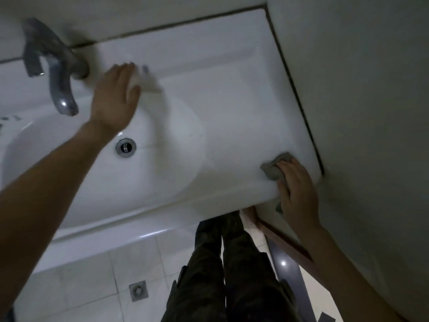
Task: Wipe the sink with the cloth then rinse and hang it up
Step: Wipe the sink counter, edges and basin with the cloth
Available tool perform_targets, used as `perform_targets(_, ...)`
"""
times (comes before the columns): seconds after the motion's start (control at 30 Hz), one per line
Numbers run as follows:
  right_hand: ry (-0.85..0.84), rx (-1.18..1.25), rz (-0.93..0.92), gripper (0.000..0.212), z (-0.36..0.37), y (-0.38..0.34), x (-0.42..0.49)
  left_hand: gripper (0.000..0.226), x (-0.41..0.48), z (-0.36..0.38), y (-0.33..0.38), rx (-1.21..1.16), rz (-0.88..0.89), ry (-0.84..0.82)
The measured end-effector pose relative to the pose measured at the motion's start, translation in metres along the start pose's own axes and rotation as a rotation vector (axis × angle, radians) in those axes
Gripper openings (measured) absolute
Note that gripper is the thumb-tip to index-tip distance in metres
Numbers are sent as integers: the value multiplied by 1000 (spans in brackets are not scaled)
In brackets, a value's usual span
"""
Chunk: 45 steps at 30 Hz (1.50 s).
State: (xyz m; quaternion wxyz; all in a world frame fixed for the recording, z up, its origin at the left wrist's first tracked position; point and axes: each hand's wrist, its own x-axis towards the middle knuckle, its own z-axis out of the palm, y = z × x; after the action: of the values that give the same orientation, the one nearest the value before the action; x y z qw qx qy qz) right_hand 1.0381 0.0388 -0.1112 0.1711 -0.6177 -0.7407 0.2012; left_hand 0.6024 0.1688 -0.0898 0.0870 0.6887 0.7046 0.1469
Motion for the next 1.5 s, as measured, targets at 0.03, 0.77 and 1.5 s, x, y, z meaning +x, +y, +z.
perform_targets(0.03, 9, -4, 9, 37, 2, -3, -1, 49, -23, -6, 19, -50, -25, -5)
perform_targets(0.77, -121, -231, -323, 41, 59, -83, -30, 36, -304, -11, -12, 108, -256, -106)
perform_targets(1.5, -46, -171, -446, 39, 85, -123, -36, 34, -310, -1, -26, 263, -157, 18)
